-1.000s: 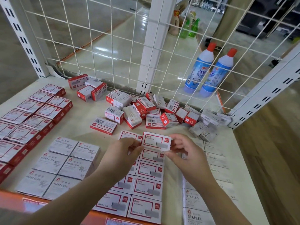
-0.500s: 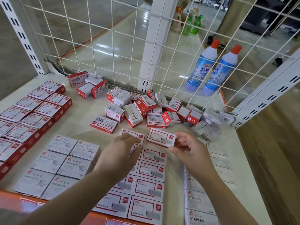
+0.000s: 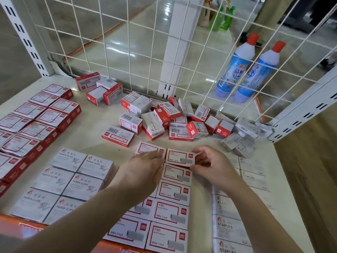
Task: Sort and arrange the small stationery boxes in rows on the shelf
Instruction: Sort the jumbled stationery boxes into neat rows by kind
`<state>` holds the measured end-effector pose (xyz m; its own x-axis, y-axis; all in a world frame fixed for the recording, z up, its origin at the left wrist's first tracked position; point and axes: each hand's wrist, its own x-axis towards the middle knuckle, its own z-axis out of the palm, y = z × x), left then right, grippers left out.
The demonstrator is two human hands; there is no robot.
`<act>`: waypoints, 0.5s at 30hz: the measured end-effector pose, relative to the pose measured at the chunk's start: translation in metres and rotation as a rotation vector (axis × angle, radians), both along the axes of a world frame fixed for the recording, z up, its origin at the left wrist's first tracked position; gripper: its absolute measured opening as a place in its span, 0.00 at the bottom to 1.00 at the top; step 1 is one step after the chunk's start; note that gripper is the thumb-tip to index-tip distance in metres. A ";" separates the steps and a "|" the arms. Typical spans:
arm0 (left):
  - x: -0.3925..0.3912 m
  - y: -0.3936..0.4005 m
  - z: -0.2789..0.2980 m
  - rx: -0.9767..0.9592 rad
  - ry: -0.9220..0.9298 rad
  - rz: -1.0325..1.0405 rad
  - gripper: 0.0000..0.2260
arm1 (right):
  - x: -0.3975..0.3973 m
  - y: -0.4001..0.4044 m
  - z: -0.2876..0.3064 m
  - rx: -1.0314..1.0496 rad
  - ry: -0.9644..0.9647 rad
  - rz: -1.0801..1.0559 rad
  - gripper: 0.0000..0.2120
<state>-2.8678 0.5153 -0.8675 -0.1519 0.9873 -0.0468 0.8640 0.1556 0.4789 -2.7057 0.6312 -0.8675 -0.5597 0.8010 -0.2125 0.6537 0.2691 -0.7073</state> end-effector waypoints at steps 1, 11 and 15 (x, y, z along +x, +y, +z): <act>0.000 0.001 0.000 0.000 -0.002 -0.002 0.17 | 0.000 0.001 -0.001 -0.019 -0.007 -0.001 0.16; 0.001 0.003 0.004 -0.024 0.086 -0.058 0.18 | -0.004 0.004 0.000 0.001 -0.122 0.029 0.16; 0.005 0.006 0.005 -0.053 0.154 -0.088 0.19 | -0.005 0.002 -0.001 0.050 -0.138 0.026 0.16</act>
